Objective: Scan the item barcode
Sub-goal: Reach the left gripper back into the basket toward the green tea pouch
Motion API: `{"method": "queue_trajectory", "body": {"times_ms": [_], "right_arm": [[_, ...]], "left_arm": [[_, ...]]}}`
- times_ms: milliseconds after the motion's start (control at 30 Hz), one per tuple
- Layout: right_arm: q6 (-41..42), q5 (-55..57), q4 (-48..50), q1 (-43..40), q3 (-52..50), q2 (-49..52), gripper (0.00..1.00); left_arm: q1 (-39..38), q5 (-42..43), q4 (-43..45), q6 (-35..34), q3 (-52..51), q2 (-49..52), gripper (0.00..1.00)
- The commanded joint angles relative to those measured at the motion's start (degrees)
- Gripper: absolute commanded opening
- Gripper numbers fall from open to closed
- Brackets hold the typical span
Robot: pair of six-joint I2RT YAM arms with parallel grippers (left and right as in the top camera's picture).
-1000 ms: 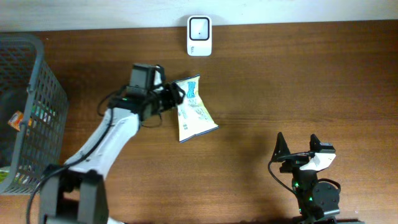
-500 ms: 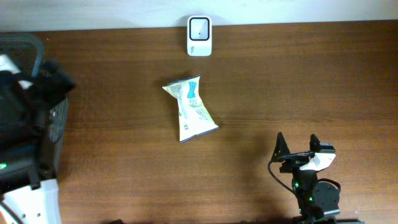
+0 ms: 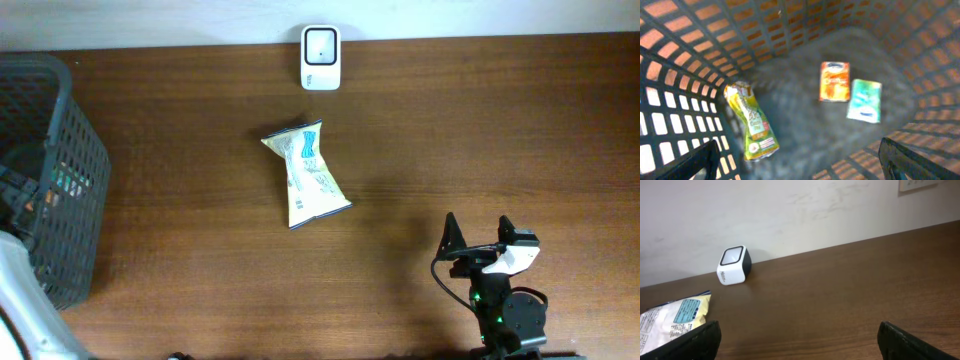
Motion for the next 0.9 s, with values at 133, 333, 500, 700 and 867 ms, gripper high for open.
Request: {"method": "queue_trajectory", "body": {"times_ms": [133, 333, 500, 700, 867], "right_arm": [[0.44, 0.28, -0.44, 0.26, -0.31, -0.22, 0.99], [0.44, 0.28, -0.44, 0.24, -0.31, -0.17, 0.99], [0.44, 0.28, -0.44, 0.26, -0.31, -0.15, 0.99], [0.44, 0.28, -0.46, 0.26, -0.31, -0.17, 0.99], [0.44, 0.28, -0.44, 0.26, -0.31, -0.15, 0.98]], "left_arm": [[3.17, -0.57, -3.28, 2.67, -0.31, 6.47, 0.99], [6.21, -0.07, -3.78, 5.42, -0.31, 8.87, 0.99], [8.68, 6.80, -2.84, 5.42, -0.15, 9.05, 0.99], [10.08, 8.92, -3.56, 5.40, -0.17, 9.64, 0.99], [13.16, 8.92, -5.55, 5.40, -0.22, 13.11, 0.99]]}}
